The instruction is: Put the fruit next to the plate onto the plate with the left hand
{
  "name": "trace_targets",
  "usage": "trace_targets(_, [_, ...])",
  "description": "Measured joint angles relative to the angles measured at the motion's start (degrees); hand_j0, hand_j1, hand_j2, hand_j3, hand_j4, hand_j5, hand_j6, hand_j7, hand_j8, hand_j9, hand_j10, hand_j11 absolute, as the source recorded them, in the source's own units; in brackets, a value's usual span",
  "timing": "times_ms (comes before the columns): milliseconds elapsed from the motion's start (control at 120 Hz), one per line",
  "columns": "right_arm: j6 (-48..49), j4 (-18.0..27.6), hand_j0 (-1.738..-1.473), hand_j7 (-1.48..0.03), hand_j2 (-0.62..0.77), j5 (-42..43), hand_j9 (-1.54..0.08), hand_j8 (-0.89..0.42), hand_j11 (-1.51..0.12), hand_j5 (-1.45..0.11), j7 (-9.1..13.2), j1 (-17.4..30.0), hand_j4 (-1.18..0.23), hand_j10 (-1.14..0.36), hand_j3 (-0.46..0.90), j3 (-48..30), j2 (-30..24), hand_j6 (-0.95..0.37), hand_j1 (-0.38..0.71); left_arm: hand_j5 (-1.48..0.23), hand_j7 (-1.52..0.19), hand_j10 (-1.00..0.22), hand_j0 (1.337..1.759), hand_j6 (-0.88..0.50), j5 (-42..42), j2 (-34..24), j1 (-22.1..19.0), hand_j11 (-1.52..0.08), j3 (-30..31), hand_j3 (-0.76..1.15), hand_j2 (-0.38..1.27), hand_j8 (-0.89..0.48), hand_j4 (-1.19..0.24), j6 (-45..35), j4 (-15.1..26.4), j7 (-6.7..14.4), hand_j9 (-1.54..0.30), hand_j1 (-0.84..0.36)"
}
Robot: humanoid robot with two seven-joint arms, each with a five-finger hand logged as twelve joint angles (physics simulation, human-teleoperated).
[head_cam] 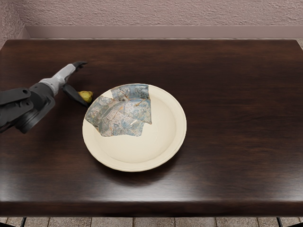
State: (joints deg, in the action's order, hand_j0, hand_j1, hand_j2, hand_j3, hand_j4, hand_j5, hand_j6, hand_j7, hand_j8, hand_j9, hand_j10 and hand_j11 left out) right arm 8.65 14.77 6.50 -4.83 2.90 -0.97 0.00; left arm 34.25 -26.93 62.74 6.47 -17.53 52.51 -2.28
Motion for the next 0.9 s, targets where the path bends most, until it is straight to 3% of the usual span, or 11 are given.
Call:
trace_targets(183, [0.0, 0.0, -1.658, -0.02, 0.00, 0.0, -0.02, -0.02, -0.02, -0.02, 0.0, 0.0, -0.02, -0.02, 0.00, 0.0, 0.0, -0.02, -0.33, -0.27, -0.27, -0.21, 1.658, -0.21, -0.2, 2.7, 0.3, -0.27, 0.7, 0.00, 0.04, -0.21, -0.21, -0.3, -0.4, 0.0, -0.27, 0.10])
trace_targets(575, [0.0, 0.0, -1.658, -0.02, 0.00, 0.0, -0.02, -0.02, -0.02, -0.02, 0.0, 0.0, -0.02, -0.02, 0.00, 0.0, 0.0, -0.02, -0.33, -0.51, -0.51, -0.38, 1.658, -0.38, 0.0, 2.2, -0.3, -0.51, 1.9, 0.00, 0.04, -0.38, -0.38, -0.3, -0.5, 0.0, -0.51, -0.12])
trace_targets(900, [0.0, 0.0, -1.658, -0.02, 0.00, 0.0, -0.02, -0.02, -0.02, -0.02, 0.0, 0.0, -0.02, -0.02, 0.00, 0.0, 0.0, -0.02, -0.33, -0.63, -0.63, -0.47, 1.657, -0.47, 0.1, 1.9, -0.4, -0.63, 3.1, 0.00, 0.07, -0.47, -0.47, -0.6, -0.5, 0.2, -0.63, -0.22])
